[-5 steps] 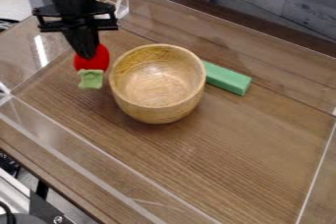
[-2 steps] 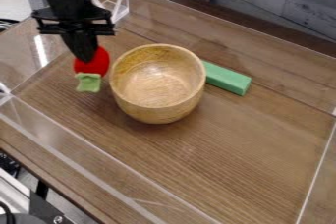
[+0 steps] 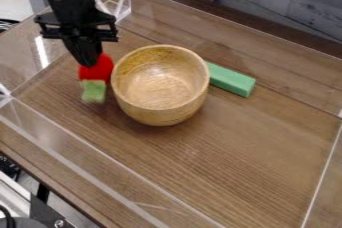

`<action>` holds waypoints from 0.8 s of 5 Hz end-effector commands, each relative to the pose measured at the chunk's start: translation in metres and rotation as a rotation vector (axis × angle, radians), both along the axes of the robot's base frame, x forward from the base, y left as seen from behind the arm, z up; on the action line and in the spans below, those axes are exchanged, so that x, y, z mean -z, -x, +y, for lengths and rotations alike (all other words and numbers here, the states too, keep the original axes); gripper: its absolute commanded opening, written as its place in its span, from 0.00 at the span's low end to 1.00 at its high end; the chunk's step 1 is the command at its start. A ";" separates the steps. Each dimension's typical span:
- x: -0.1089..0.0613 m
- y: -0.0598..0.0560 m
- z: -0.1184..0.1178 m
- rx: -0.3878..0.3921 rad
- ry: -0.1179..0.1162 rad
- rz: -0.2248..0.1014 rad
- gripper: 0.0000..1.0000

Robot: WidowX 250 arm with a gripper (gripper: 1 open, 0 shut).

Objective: Move the red fruit to the left

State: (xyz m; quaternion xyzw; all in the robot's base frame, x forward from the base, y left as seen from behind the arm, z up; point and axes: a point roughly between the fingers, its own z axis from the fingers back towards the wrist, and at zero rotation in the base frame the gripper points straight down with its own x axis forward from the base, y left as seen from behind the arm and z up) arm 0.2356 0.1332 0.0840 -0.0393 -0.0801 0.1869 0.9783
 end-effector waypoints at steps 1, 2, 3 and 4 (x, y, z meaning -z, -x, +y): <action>-0.009 -0.008 0.002 0.035 -0.022 -0.045 0.00; -0.007 -0.006 0.003 0.071 -0.023 -0.049 0.00; -0.006 -0.006 0.004 0.148 -0.020 -0.055 0.00; -0.006 -0.006 0.005 0.222 -0.018 -0.062 0.00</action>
